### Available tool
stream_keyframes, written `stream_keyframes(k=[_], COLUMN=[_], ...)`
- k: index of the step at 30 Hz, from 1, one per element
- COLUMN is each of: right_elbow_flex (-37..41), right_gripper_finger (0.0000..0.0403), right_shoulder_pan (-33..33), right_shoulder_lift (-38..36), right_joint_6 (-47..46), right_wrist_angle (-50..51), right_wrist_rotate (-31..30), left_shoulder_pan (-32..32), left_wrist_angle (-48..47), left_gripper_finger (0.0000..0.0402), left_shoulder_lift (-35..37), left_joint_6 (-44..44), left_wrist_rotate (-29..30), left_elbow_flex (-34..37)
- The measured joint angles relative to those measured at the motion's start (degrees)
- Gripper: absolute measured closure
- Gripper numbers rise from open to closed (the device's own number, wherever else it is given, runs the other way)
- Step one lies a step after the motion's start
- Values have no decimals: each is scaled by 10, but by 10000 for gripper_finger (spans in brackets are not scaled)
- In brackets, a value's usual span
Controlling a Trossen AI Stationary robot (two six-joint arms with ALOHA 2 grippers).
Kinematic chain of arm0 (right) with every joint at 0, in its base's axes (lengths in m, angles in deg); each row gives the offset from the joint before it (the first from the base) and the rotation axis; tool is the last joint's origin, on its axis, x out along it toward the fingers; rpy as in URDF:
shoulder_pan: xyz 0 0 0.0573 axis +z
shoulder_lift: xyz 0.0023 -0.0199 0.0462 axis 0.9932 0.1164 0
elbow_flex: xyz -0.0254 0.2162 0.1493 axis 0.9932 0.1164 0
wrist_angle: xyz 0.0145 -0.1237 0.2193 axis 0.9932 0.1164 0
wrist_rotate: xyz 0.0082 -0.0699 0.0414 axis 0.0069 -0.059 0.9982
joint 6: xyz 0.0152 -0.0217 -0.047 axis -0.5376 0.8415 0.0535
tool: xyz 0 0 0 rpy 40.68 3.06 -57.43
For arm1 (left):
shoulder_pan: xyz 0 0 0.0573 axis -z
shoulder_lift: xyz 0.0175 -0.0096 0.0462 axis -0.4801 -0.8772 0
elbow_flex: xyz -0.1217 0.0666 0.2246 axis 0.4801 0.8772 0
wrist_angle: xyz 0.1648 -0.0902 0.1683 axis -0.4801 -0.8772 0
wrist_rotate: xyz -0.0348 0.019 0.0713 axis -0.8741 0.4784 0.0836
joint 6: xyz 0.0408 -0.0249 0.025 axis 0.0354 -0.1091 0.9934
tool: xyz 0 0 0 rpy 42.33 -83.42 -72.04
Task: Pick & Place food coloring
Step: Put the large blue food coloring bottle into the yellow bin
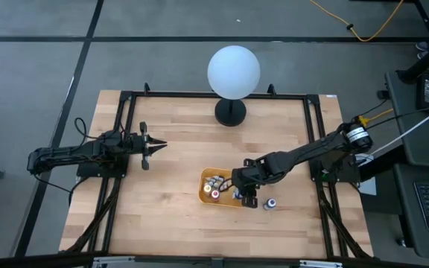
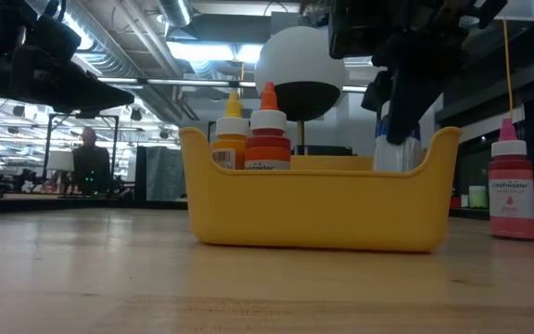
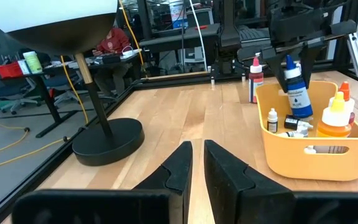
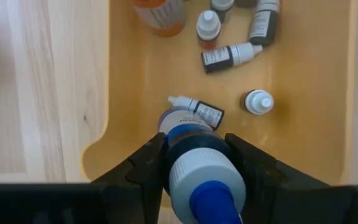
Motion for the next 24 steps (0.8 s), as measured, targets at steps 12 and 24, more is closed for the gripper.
stream_keyframes(k=[12,24], right_elbow_flex=[1,2], right_gripper_finger=[250,250], right_shoulder_pan=[-26,-25], right_shoulder_lift=[1,1], right_joint_6=[17,17], right_wrist_angle=[-4,2], right_wrist_rotate=[-2,-9], left_shoulder_pan=[0,0], left_wrist_angle=[0,0], left_gripper_finger=[366,365], left_shoulder_lift=[0,0], left_joint_6=[0,0], left_wrist_rotate=[0,0], left_elbow_flex=[0,0])
